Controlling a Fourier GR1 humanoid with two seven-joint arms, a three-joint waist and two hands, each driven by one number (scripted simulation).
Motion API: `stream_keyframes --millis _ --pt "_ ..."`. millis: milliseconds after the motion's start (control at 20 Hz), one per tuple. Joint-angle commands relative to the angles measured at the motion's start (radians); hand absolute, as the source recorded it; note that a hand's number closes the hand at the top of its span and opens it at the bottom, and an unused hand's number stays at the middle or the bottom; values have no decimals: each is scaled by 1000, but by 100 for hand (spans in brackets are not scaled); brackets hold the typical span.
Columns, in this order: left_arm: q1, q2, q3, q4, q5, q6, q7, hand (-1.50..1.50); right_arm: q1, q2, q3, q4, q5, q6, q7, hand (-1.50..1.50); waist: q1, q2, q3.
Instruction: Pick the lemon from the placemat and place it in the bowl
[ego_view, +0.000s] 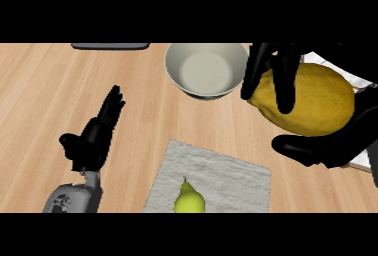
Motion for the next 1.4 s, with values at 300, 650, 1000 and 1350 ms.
stream_keyframes --millis 300,650,1000,1350 --pt "2 -7 -23 -11 -28 3 -13 0 -130 74 126 247 554 -139 -246 150 30 10 1" --pt "-33 -18 -12 6 -13 0 8 0 -243 171 140 691 740 -308 -489 150 37 15 0" --pt "6 -13 -9 27 -12 -14 -33 0 -279 200 138 1008 862 -440 -721 150 32 16 0" --pt "-59 -15 -17 2 -11 -21 10 0 -358 223 126 1301 886 -373 -770 150 59 28 1"
